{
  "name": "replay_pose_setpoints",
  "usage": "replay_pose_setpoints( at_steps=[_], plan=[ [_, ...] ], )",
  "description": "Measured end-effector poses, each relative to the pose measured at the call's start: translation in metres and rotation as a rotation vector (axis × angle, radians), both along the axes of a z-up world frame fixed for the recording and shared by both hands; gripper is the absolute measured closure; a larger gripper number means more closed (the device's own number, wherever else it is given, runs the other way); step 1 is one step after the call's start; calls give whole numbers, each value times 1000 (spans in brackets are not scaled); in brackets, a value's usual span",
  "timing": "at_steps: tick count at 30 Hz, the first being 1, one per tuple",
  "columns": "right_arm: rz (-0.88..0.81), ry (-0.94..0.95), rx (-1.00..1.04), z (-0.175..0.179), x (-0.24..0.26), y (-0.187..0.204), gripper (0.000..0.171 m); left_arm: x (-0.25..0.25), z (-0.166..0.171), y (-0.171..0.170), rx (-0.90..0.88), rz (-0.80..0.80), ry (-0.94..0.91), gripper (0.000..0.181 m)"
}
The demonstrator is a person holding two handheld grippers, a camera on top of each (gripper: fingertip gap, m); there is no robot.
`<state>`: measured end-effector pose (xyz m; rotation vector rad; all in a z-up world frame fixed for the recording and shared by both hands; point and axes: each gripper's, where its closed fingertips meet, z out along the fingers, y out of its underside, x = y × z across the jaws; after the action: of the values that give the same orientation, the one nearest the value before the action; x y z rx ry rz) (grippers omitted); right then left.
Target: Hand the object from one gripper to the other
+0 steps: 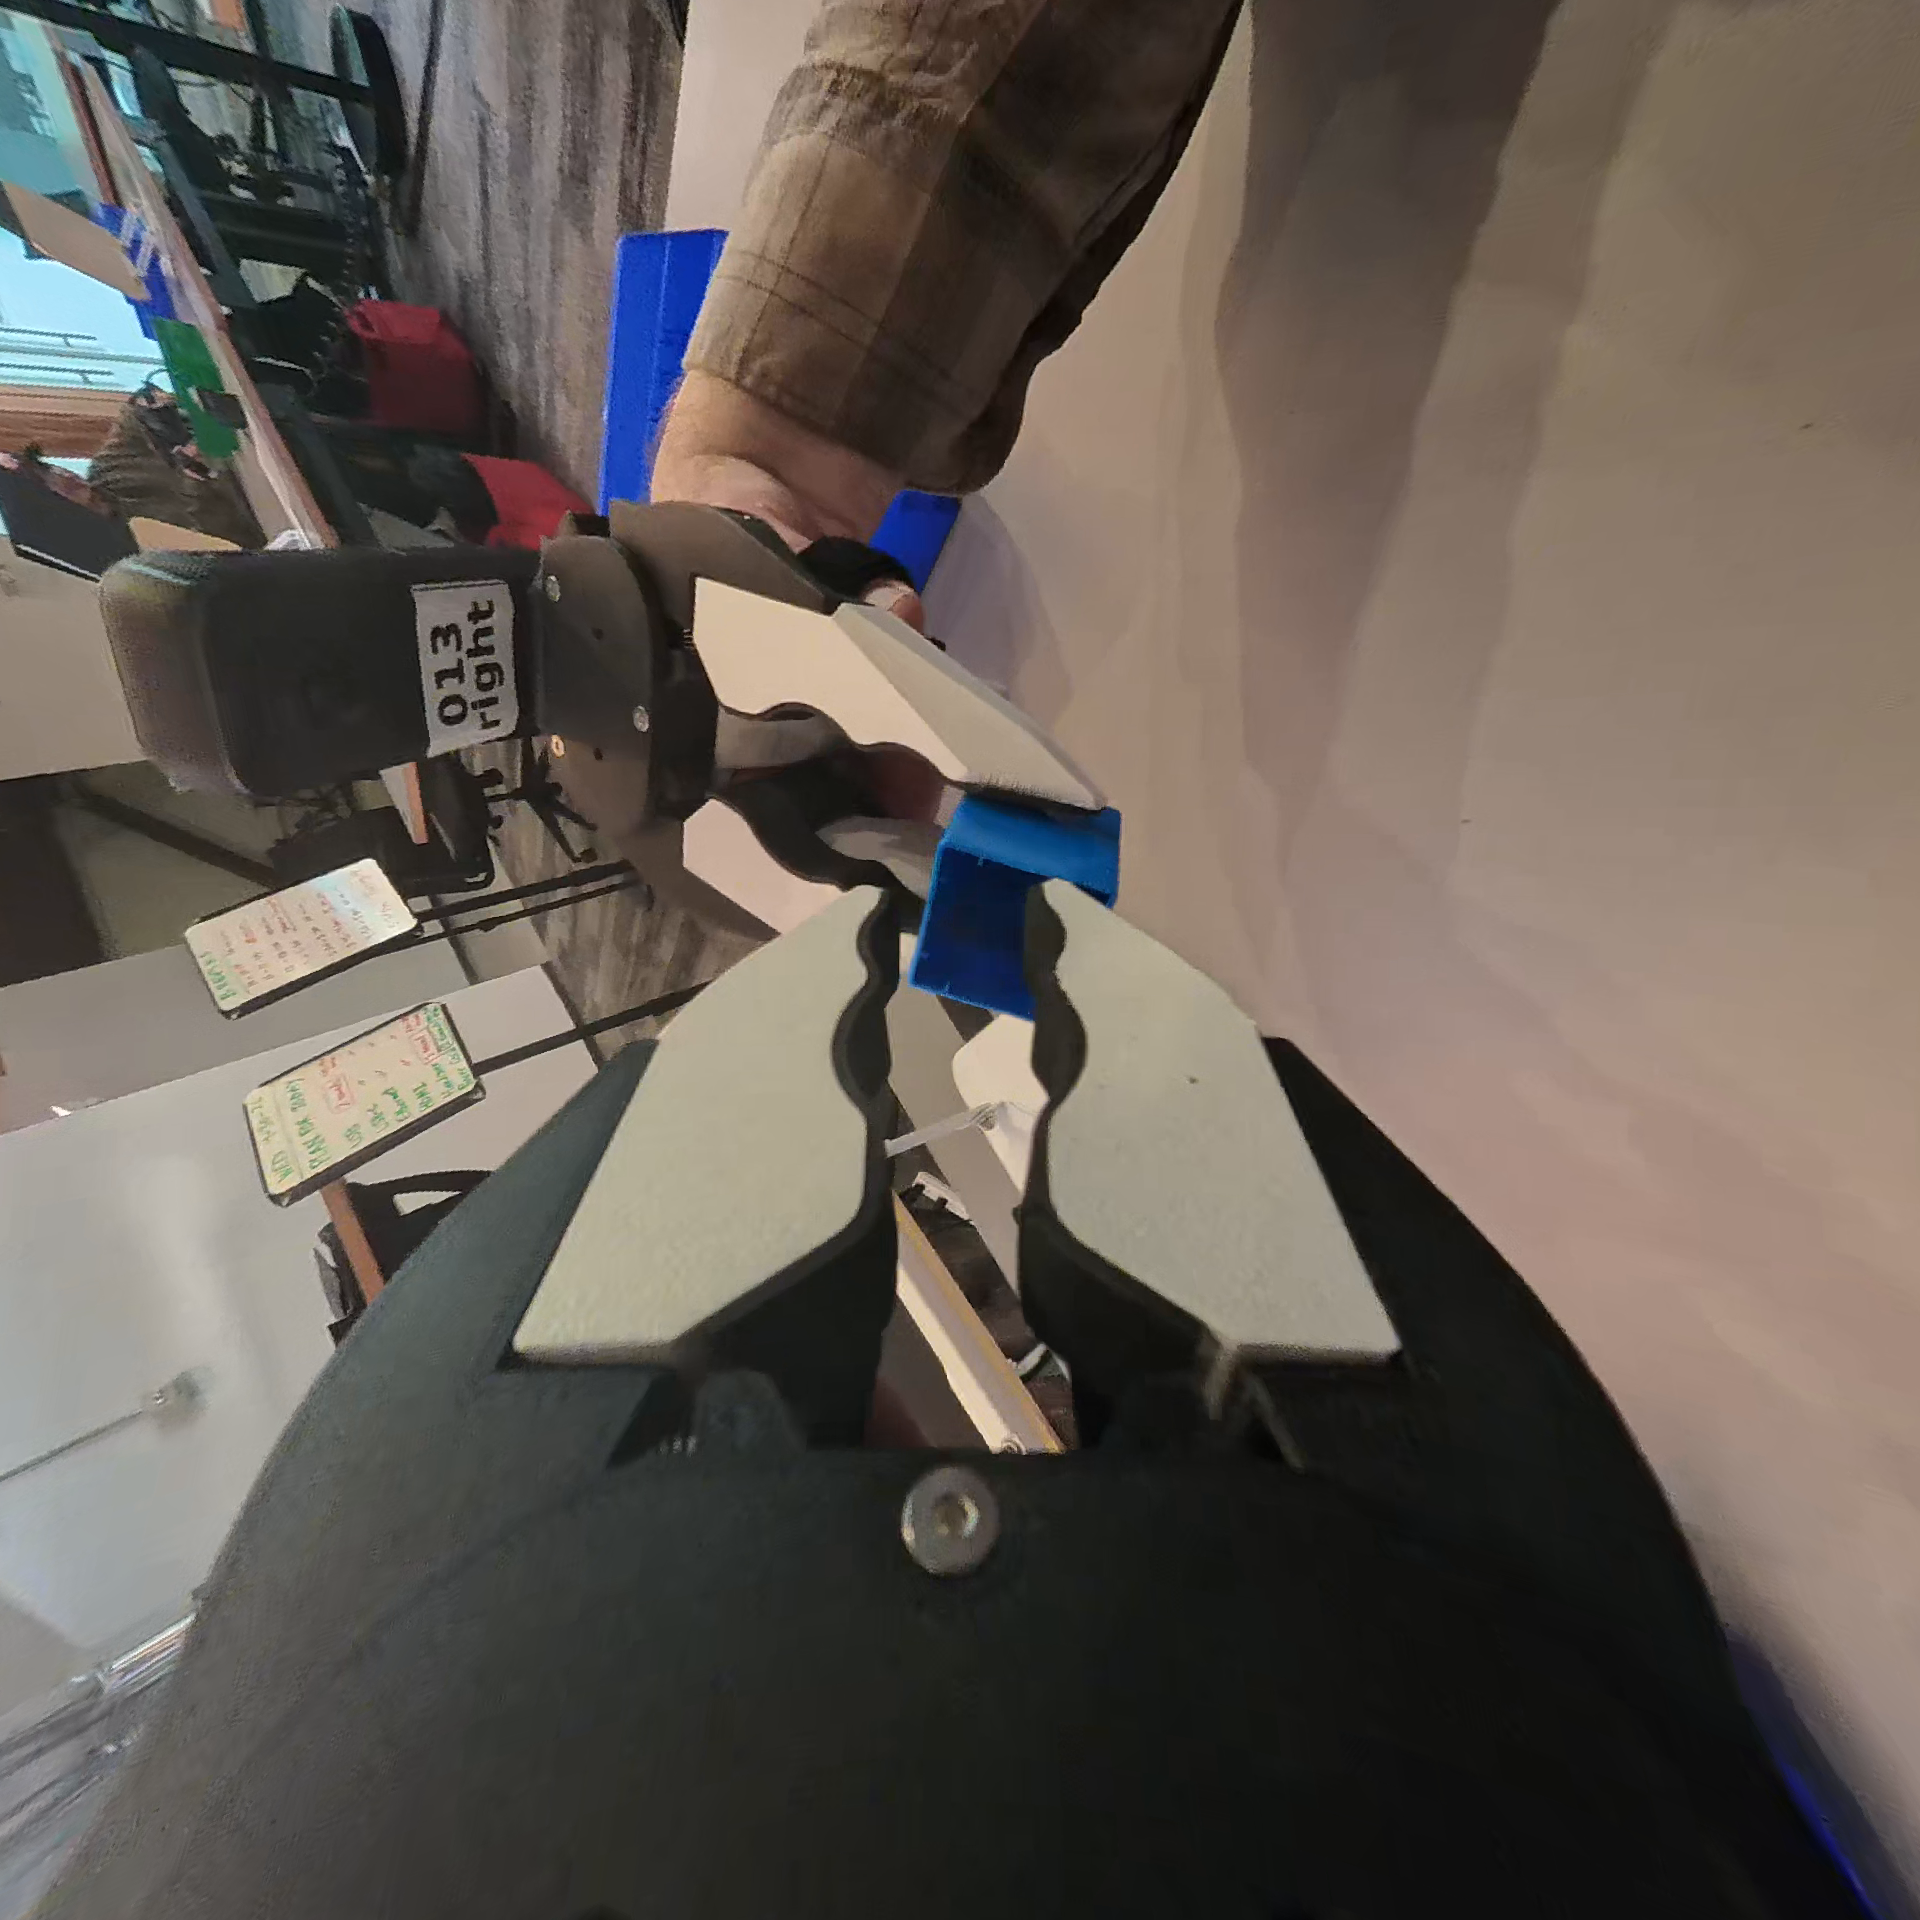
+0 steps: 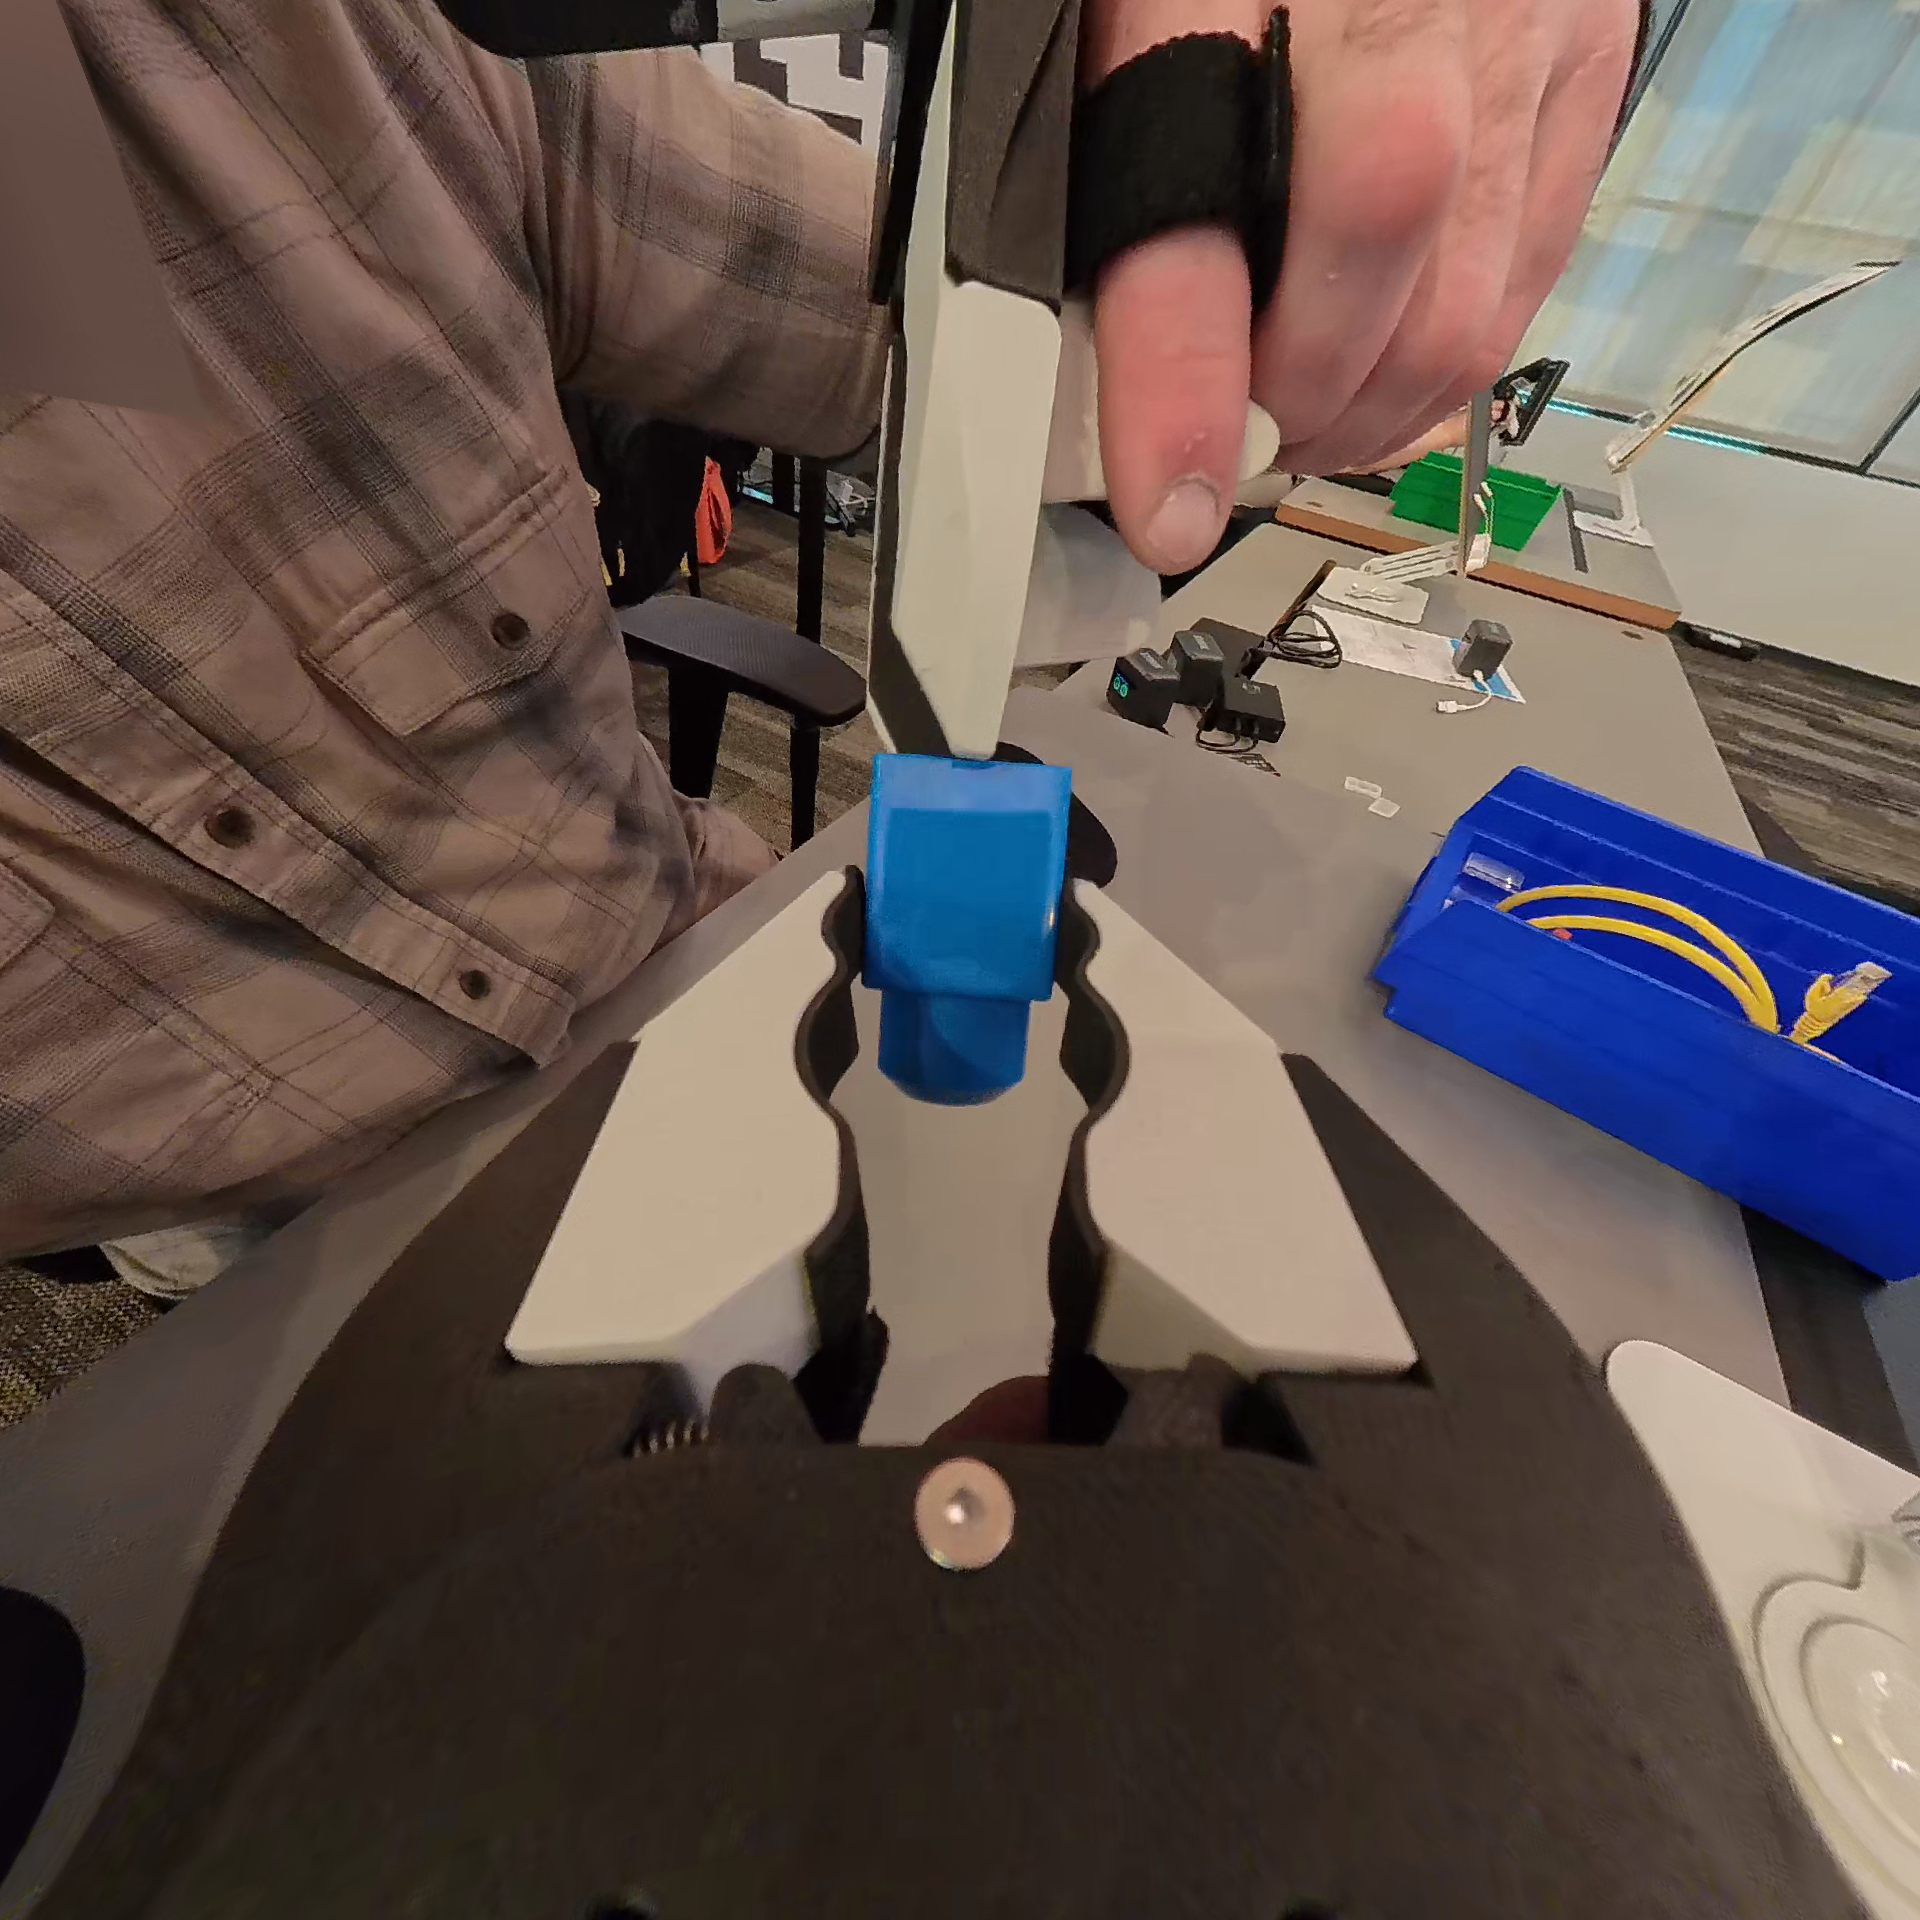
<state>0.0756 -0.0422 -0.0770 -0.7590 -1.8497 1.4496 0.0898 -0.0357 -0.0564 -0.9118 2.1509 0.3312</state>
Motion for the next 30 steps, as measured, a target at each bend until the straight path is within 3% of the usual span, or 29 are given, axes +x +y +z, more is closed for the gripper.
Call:
replay_pose_setpoints(
  at_steps=[1, 8, 12, 14, 16, 20, 24, 26, 30],
  plan=[
    [-1, 0, -3, 0, 0, 1, 138, -1, 1, 0, 1, 4, 8, 157],
    [0, 29, -27, 8, 6, 6, 138, -12, -16, -2, -63, 29, 101, 151],
    [24, 41, -45, 11, 6, 2, 138, -3, -23, 3, -20, -3, 89, 178],
    [9, 47, -55, 12, 4, 5, 138, -3, -26, 6, 2, 3, 93, 180],
    [-73, 97, -68, 21, -1, 18, 135, -5, -20, 18, 79, 47, 74, 180],
    [-300, 173, -121, 44, -9, 57, 110, -9, 9, 53, 261, 203, -92, 180],
    [-517, 239, -261, 65, -10, 101, 101, -21, 37, 87, 612, 334, -188, 180],
    [-595, 270, -298, 70, -12, 114, 90, -26, 39, 96, 733, 374, -167, 180],
    [-673, 337, -374, 78, -25, 119, 87, -30, 33, 108, 791, 424, -142, 181]
  ],
)
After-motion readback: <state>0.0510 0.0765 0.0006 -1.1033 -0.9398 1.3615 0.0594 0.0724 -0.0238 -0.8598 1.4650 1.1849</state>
